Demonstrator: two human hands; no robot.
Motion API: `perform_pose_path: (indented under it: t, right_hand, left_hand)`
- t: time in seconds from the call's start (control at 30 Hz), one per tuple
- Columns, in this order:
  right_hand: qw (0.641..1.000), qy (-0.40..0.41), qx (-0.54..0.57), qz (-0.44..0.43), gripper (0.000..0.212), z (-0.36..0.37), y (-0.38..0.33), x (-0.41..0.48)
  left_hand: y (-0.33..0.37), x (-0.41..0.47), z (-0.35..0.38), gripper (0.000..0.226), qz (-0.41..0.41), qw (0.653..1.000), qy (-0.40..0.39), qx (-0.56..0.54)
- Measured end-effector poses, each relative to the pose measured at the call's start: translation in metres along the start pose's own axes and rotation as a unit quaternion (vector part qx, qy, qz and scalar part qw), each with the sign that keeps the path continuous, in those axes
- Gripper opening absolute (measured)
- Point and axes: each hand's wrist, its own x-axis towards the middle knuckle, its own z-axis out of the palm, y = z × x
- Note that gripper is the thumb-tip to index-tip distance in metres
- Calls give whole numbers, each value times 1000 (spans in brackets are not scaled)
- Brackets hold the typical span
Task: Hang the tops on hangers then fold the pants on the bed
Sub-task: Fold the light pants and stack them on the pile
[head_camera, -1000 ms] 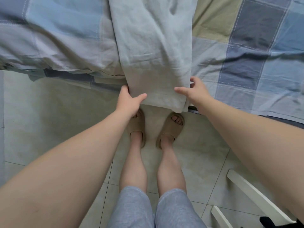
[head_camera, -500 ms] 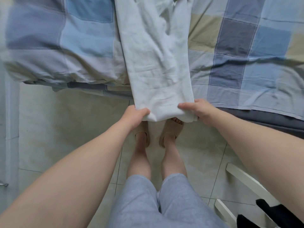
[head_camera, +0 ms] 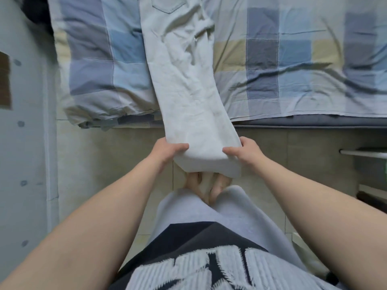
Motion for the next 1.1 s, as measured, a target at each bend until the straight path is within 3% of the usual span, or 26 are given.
perform_pose_path:
  t: [0.27, 0.53, 0.63, 0.9, 1.1]
  right_hand:
    - [999, -11, 48, -22, 17, 17, 46, -67]
    - [971, -19, 238, -11, 13, 42, 112, -133]
    - [969, -21, 247, -5, 15, 50, 135, -163]
    - [968, -57, 235, 72, 27, 80, 205, -232]
    - [969, -54, 236, 55, 22, 78, 166, -227]
  left_hand:
    - [-56, -73, -5, 29, -13, 1000, 19, 9]
    - [-144, -153, 25, 22, -38, 993, 53, -98]
    - [-172, -183, 28, 15, -39, 991, 73, -108]
    - [-238, -244, 20, 39, -147, 979, 102, -94]
    - [-205, -236, 4, 38, -121, 976, 124, -132]
